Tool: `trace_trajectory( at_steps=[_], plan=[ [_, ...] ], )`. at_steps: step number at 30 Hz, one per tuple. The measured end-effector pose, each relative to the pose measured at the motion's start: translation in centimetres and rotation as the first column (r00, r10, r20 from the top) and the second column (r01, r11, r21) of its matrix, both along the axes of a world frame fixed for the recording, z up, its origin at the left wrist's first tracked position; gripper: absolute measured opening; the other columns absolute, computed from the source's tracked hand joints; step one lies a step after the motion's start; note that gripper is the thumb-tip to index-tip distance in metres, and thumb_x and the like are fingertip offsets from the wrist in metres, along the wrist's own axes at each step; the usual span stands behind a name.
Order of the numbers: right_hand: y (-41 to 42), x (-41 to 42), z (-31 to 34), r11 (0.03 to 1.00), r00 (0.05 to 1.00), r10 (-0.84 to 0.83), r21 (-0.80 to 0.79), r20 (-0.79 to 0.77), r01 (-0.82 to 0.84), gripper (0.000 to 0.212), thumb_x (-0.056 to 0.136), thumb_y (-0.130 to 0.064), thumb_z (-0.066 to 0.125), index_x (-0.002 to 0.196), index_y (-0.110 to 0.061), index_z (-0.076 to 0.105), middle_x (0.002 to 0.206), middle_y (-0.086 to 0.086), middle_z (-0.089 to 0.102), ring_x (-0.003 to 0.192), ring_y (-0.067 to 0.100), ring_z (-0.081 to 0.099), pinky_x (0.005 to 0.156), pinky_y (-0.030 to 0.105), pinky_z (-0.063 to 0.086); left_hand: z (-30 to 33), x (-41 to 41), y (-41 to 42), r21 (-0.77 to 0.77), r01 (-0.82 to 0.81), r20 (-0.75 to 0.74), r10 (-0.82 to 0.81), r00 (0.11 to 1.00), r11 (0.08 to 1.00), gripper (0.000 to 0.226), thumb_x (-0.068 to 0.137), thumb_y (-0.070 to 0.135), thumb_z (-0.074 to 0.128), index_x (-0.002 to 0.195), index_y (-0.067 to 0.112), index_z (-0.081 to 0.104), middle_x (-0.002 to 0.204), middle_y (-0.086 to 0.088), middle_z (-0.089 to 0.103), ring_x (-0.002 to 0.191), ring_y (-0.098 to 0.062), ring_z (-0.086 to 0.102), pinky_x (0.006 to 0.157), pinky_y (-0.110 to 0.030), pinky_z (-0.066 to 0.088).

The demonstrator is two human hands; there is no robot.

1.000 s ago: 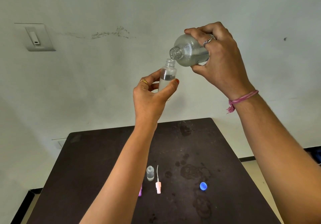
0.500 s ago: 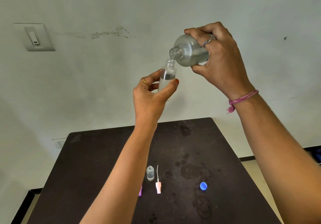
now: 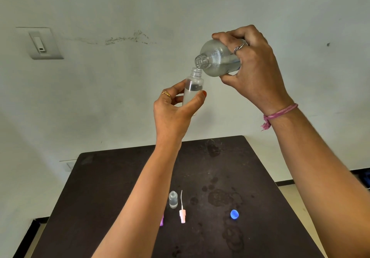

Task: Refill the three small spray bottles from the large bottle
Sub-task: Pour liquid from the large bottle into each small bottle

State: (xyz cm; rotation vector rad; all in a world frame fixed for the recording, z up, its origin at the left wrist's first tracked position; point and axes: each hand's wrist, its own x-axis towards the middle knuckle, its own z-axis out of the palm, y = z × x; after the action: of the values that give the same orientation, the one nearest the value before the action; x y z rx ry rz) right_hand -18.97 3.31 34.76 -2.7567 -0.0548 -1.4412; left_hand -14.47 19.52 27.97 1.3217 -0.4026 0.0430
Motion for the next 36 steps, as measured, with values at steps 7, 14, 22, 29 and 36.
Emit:
trace_trajectory(
  at_steps=[7, 14, 22, 29, 36],
  plan=[
    [0.1, -0.05, 0.03, 1.0, 1.0, 0.002, 0.001, -0.004, -0.002, 0.069, 0.068, -0.011, 0.08, 0.132, -0.022, 0.056, 0.122, 0.01, 0.054, 0.111, 0.026, 0.054, 0.091, 0.034, 0.049, -0.07, -0.01, -0.06, 0.009, -0.004, -0.002, 0.004, 1.0, 1.0, 0.035, 0.076, 0.024, 0.083, 0.107, 0.03, 0.069, 0.111, 0.003, 0.07, 0.098, -0.022, 0.066, 0.065, -0.024, 0.057],
    [0.06, -0.03, 0.07, 1.0, 1.0, -0.002, 0.001, -0.009, 0.002, 0.07, 0.068, -0.011, 0.081, 0.132, -0.023, 0.055, 0.124, 0.009, 0.054, 0.112, 0.026, 0.053, 0.091, 0.033, 0.049, -0.11, 0.0, -0.11, 0.027, -0.017, -0.007, 0.017, 1.0, 0.999, 0.038, 0.076, 0.025, 0.083, 0.111, 0.028, 0.07, 0.109, 0.005, 0.07, 0.097, -0.02, 0.066, 0.071, -0.03, 0.06],
    [0.07, -0.11, 0.13, 1.0, 1.0, 0.001, -0.002, -0.011, -0.001, 0.07, 0.069, -0.012, 0.081, 0.133, -0.023, 0.055, 0.124, 0.009, 0.054, 0.113, 0.026, 0.053, 0.091, 0.035, 0.05, -0.08, -0.05, -0.08, 0.029, -0.021, -0.013, 0.022, 1.0, 0.999, 0.037, 0.075, 0.025, 0.084, 0.109, 0.029, 0.07, 0.109, 0.004, 0.071, 0.098, -0.021, 0.067, 0.075, -0.036, 0.061],
    [0.12, -0.07, 0.09, 1.0, 1.0, 0.005, 0.003, -0.003, -0.005, 0.07, 0.068, -0.011, 0.08, 0.132, -0.024, 0.055, 0.123, 0.008, 0.054, 0.111, 0.025, 0.053, 0.09, 0.032, 0.049, 0.04, -0.13, 0.07, 0.031, -0.021, -0.014, 0.021, 1.0, 0.999, 0.036, 0.075, 0.026, 0.083, 0.108, 0.03, 0.069, 0.109, 0.005, 0.07, 0.099, -0.02, 0.066, 0.073, -0.031, 0.06],
    [0.13, -0.05, 0.06, 1.0, 1.0, 0.008, 0.003, 0.002, -0.008, 0.07, 0.068, -0.01, 0.079, 0.132, -0.024, 0.055, 0.122, 0.008, 0.054, 0.11, 0.025, 0.053, 0.088, 0.033, 0.05, -0.14, 0.02, 0.08, 0.029, -0.026, -0.006, 0.026, 1.0, 0.999, 0.041, 0.075, 0.025, 0.083, 0.114, 0.025, 0.069, 0.11, 0.002, 0.07, 0.1, -0.022, 0.066, 0.068, -0.026, 0.058]
  ],
)
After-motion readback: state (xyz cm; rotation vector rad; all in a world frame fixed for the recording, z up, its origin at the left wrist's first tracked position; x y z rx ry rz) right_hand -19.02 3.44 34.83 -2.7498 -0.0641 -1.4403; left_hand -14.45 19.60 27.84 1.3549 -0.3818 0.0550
